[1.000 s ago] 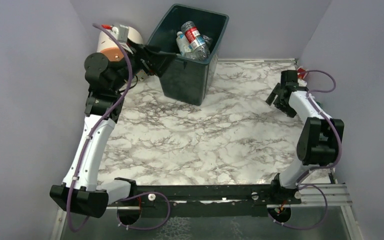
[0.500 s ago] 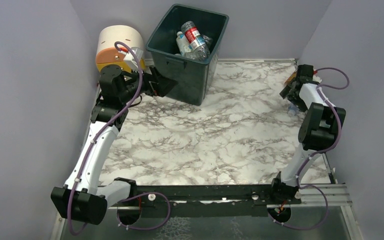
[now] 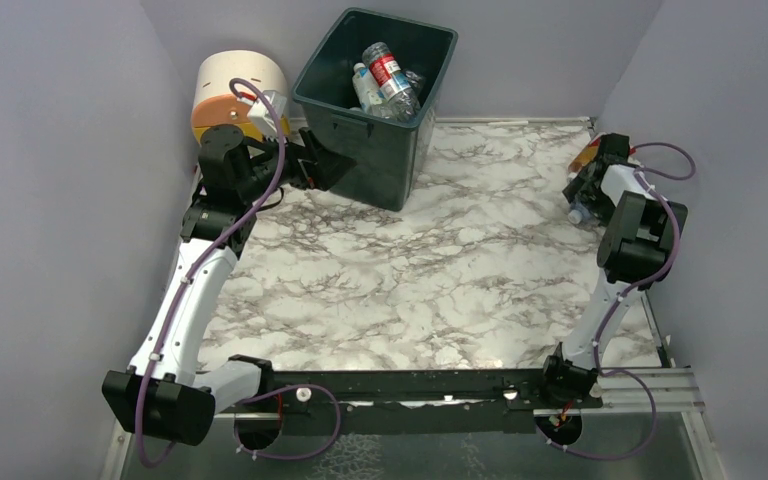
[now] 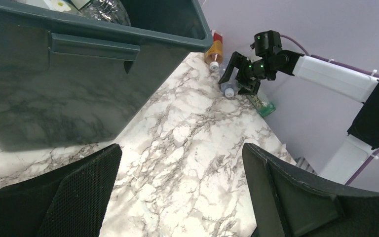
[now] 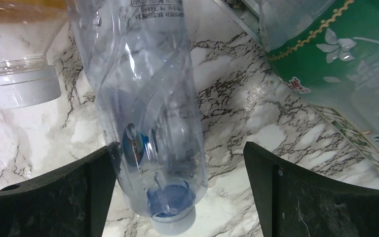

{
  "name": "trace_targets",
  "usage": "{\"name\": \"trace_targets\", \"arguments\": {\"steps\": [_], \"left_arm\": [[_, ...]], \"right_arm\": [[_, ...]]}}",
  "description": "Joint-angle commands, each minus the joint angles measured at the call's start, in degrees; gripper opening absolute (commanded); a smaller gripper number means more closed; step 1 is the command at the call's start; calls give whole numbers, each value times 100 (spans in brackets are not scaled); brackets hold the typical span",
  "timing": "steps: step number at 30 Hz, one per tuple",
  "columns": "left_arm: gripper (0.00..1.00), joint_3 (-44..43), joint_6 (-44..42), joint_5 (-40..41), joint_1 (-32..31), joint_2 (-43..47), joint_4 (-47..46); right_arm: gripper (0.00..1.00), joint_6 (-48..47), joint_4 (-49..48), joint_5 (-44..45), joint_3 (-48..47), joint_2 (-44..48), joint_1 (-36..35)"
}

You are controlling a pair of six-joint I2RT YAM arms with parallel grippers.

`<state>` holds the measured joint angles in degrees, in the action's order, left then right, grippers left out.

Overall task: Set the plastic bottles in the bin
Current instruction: Pick up the plastic bottle at the center of the board.

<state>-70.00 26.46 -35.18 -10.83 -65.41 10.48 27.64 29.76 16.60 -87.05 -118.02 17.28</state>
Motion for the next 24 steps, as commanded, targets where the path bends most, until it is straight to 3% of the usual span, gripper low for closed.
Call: {"name": "trace_targets", "arguments": {"steps": [1,7,16,24], "left_arm": [[99,-201,-104,-77,20,-24,81],[99,-283,-102,-123,2,-68,97],[99,-254,-95,-145,-16,-78,97],[99,-83,86,-451,-32,-191,41]], "right_arm": [[95,106,-70,-202,30,-82,71],[90,150,-81,-320,-2,-174,83],[53,159,-310,-485,421,131,83],[49,91,-703,-1068,1533,1446,-42]]}}
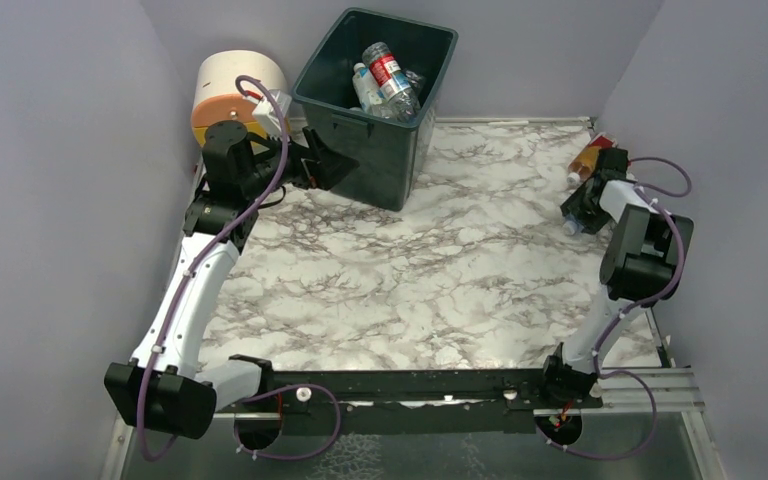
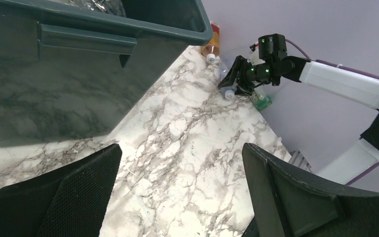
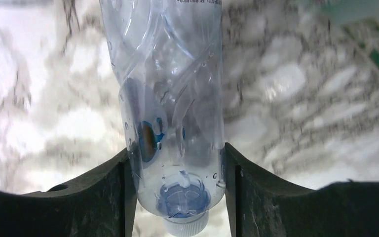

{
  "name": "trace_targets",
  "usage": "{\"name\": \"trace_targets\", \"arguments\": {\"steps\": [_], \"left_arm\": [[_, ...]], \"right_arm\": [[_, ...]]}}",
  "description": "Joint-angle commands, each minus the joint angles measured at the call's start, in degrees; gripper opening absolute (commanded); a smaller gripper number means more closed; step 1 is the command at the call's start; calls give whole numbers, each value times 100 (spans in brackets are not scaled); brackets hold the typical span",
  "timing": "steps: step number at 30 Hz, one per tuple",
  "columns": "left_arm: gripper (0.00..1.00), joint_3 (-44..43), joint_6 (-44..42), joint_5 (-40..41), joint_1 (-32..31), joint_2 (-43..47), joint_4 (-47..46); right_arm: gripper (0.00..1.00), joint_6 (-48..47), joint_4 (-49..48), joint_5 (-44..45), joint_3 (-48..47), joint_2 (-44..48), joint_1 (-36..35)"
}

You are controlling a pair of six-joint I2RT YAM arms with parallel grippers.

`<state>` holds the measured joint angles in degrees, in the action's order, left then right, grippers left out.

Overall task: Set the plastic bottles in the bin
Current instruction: Pick up the plastic bottle at the center of the board.

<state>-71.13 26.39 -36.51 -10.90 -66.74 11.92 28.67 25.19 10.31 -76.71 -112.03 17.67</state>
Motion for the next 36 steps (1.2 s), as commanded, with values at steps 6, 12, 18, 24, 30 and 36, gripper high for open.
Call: {"name": "trace_targets", "arguments": {"steps": [6,12,18,24,30,36], "left_arm": [[99,133,149,-568,-78,-43,-177],[99,526,784,-931,-207,-24,-954],[99,689,1328,-1020,-564,-146,-1726],[99,803,1893,-1033,-770,-212,-2522],[99,910,2185,-989,-945,-287,-2947],[99,910,2238,-693,-1192,-276,-3019]], "right_arm": [[48,-221,-299,-1312,1382,2447,-296],[47,-229,-47,-2509,1602,3800,-631],[47,93,298,-3411,1131,4356,-1840],[47,547,190,-3717,916,4730,-3565],[47,782,89,-3744,775,5033,-4550],[47,988,-123,-3762,745,5043,-5055]]}}
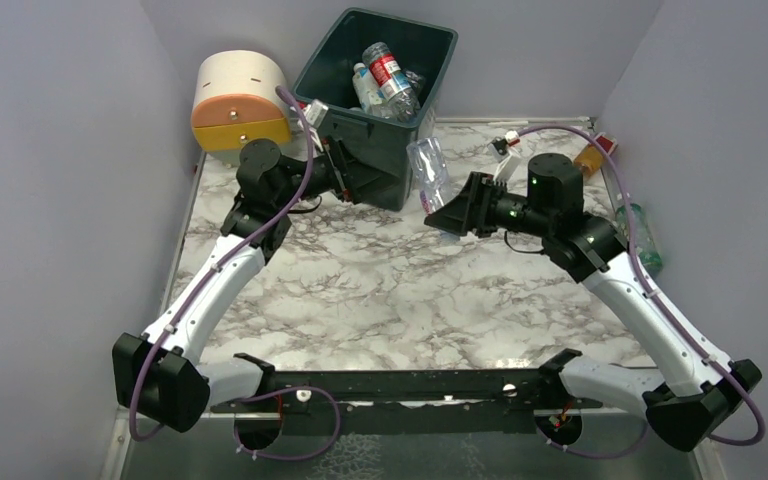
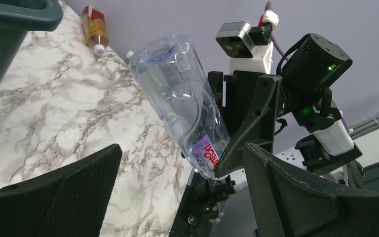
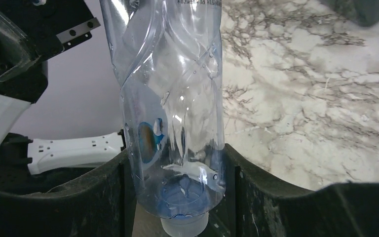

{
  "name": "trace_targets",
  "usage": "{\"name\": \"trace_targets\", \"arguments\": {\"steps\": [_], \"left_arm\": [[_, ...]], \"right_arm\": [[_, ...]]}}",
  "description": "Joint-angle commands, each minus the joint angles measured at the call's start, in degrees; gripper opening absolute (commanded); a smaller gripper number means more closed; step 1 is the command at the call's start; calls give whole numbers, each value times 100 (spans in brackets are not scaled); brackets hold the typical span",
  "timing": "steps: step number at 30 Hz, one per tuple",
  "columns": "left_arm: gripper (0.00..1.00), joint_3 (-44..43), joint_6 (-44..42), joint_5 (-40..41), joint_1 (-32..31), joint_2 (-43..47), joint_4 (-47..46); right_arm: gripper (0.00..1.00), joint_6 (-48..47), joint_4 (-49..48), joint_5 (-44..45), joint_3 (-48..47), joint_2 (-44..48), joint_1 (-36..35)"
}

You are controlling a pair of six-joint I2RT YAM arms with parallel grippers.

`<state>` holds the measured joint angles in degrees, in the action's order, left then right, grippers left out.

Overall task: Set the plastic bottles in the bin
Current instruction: Pick up the plastic bottle at the center of the board.

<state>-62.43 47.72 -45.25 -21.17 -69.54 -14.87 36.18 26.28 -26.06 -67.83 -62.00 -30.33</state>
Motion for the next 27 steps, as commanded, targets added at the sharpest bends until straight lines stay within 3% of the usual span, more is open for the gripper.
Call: {"name": "trace_targets", "arguments": {"steps": [1,23,27], "left_arm": [[99,40,105,222,-213,-7,-353],[99,124,148,471,-409,-59,-534],[94,115,156,492,-406,-81,-534]], "right_arm": [[47,262,-275,-105,-144,28,-327],[47,364,-718,94,-558,-463,-1096],[47,346,-725,108,-582,-504,-1137]]}}
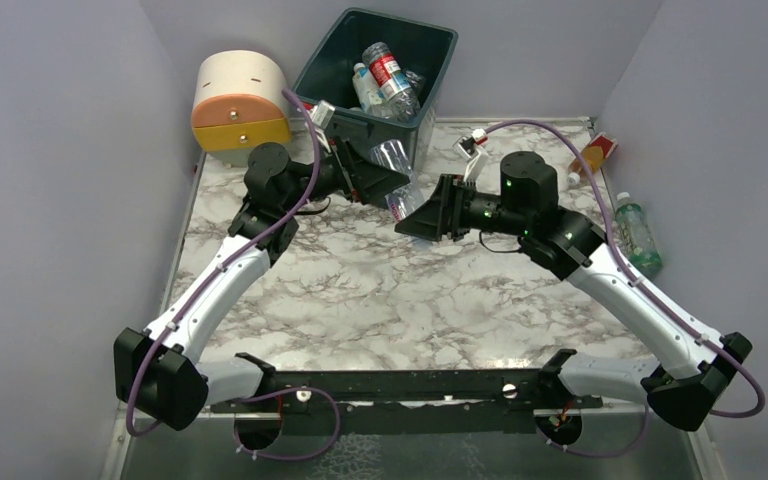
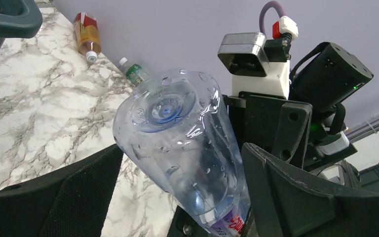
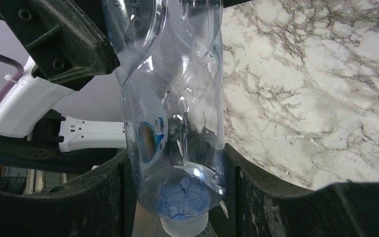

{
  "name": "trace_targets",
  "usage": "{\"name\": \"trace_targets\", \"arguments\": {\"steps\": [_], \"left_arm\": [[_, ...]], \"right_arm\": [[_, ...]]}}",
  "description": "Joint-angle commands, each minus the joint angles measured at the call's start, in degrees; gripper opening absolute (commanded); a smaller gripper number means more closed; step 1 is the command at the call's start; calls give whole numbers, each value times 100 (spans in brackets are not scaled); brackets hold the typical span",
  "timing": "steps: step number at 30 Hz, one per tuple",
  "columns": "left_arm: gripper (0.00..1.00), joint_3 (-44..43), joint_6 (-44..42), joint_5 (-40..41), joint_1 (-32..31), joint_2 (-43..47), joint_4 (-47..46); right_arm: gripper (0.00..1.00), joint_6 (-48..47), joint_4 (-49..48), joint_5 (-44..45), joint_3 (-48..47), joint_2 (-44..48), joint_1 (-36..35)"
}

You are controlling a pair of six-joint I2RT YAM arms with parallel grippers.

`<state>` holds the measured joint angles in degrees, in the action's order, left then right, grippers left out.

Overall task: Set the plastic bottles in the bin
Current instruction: Pick up the plastic bottle at the center of the board.

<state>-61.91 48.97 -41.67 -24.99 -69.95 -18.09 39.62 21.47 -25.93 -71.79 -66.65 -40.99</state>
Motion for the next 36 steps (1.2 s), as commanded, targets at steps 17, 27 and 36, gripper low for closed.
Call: {"name": "trace_targets", "arguments": {"steps": [17,27,36], "left_arm": [[56,5,253,112,-32,-203,-387],[56,-360,175,158,-26,-451,-427],[56,-1618,94,124,172,-1160,-424]], "right_arm": [[58,15,-319,66,106,18,-172],[99,-432,985,1348,-308,462,-172],[99,-480,1816,2239,-309,1062,-172]]}}
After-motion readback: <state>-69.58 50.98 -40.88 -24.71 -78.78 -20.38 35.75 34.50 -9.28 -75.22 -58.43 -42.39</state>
